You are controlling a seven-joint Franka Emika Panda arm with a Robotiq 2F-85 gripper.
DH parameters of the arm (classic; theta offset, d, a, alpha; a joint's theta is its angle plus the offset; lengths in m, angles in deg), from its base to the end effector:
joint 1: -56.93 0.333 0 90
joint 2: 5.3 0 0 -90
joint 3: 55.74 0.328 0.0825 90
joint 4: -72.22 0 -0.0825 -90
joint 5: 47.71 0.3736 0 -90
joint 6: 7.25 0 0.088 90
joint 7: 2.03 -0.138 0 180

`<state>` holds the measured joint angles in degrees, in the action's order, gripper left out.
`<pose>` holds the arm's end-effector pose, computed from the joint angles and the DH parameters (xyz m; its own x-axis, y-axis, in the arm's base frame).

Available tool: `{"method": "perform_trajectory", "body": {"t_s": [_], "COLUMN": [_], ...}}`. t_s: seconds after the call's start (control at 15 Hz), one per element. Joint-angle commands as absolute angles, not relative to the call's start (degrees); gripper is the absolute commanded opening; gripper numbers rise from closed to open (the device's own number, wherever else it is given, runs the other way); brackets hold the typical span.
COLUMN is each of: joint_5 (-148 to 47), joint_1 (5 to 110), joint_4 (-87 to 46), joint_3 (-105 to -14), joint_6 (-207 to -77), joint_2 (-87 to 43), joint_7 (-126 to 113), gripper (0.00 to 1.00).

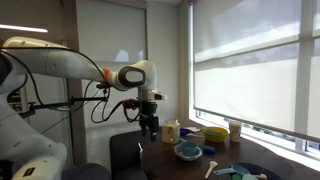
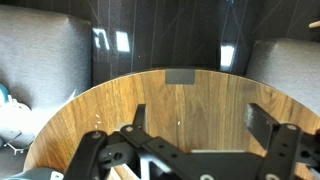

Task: Put the spoon in the open bottle

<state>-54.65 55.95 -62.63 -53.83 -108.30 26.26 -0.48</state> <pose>0.3641 -0.0071 0.5097 0.9972 0.0605 -0.0447 0.0660 -0.9888 0.1337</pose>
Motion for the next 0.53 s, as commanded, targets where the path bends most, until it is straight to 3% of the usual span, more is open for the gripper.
{"method": "perform_trajectory", "body": {"t_s": [0.0, 0.47], "joint_5": [-54.87, -56.54], "joint_1": [56.53, 54.65], "joint_4": [-62.48, -58.42], "joint_3": [-54.28, -55.69], "joint_6": [-108.11, -116.89], "joint_2": [26.21, 21.36], "joint_7": [-0.72, -1.67], "gripper": [1.0, 1.0]}}
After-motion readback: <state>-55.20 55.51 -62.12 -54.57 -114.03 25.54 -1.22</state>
